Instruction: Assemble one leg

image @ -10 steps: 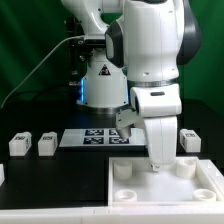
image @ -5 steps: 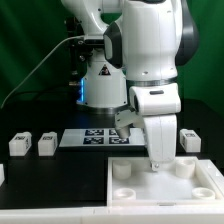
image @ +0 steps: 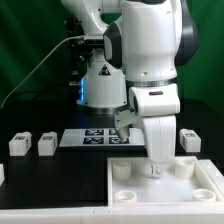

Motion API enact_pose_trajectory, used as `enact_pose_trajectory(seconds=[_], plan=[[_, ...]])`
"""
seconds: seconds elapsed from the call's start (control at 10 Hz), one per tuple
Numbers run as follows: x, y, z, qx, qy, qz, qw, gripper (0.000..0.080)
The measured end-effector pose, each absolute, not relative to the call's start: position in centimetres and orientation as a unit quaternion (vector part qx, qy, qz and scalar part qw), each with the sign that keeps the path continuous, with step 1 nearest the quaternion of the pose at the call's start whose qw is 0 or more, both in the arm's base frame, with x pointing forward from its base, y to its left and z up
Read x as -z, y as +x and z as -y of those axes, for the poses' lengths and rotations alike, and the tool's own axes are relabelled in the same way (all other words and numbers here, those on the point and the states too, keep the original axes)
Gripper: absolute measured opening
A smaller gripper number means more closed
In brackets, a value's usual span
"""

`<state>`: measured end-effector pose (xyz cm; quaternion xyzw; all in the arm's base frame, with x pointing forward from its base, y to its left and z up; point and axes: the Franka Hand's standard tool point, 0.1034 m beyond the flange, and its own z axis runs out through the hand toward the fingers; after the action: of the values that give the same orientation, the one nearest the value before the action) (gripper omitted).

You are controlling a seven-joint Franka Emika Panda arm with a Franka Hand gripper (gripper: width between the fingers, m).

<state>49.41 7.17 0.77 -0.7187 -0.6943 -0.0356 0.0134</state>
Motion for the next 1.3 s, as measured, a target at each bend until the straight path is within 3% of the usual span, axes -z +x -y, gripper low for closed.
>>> enact_pose_trajectory(seconds=[0.1,0.3,0.8,1.0,1.3], plan=[[-0.8,49.4,-7.2,0.036,-0.719,0.694,0.013,0.0619],[-0.8,49.4,-7.1,0.035,-0.719,0.694,0.014,0.0643],[-0.8,49.4,-7.1,0.035,-0.720,0.693,0.013,0.0649],[-2.6,49.2,-7.3,0.037,-0.750,0.661,0.009,0.0649],[-4.9,46.5,-10.3,0.036,-0.826,0.563,0.010,0.0649]])
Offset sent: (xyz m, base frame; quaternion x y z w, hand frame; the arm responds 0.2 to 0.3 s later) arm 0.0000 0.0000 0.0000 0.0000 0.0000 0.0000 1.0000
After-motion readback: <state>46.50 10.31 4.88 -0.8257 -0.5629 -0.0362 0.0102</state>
